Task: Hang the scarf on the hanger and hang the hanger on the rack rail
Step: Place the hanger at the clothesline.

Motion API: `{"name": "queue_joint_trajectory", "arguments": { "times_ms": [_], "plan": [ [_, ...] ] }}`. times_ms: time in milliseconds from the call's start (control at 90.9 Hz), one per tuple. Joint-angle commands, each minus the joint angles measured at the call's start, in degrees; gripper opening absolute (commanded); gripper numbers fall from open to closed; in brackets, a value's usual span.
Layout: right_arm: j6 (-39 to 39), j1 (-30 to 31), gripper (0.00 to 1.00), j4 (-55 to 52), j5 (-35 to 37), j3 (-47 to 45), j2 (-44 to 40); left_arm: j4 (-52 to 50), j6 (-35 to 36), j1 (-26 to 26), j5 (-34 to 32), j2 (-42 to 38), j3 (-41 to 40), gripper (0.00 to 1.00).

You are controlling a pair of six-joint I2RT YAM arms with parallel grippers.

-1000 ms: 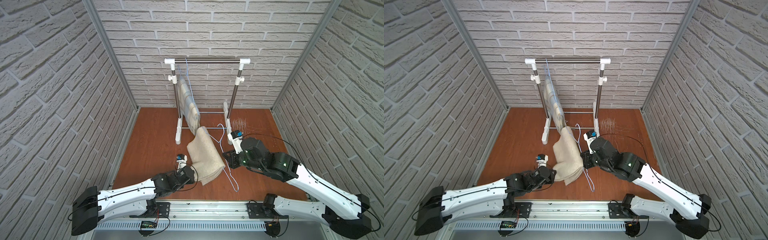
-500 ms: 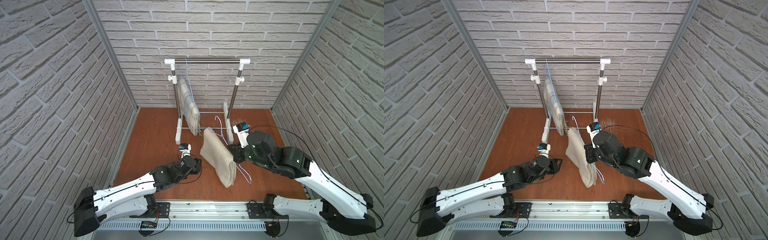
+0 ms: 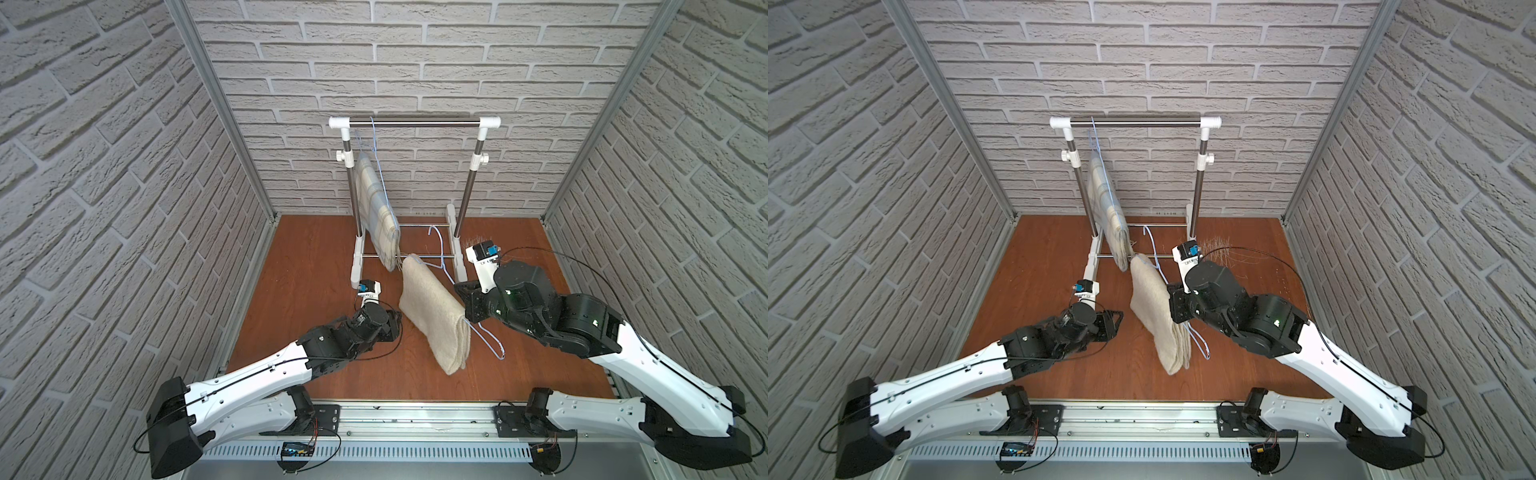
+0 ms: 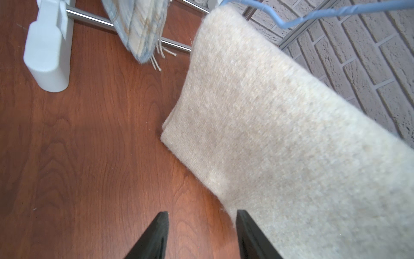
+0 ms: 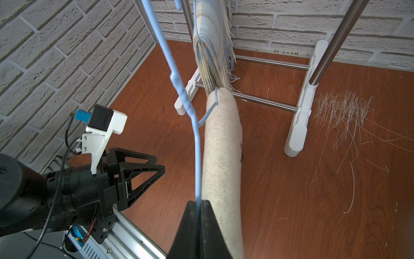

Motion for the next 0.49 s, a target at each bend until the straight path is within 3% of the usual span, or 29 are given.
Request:
{"name": "queue_joint_trajectory", "arguments": {
  "times_ms": [0, 484],
  "plan": [
    [-1.03, 1.04, 0.03, 5.92, 2.79, 1.88, -0.89, 4.3, 2.69, 0.54, 0.69, 0.71, 3.01, 0.54],
    [-0.9, 2.39, 0.03, 6.36, 2.66, 1.4, -1.74, 15.86, 18.47, 1.29, -2.22, 13.19, 14.07, 0.66]
  ]
}}
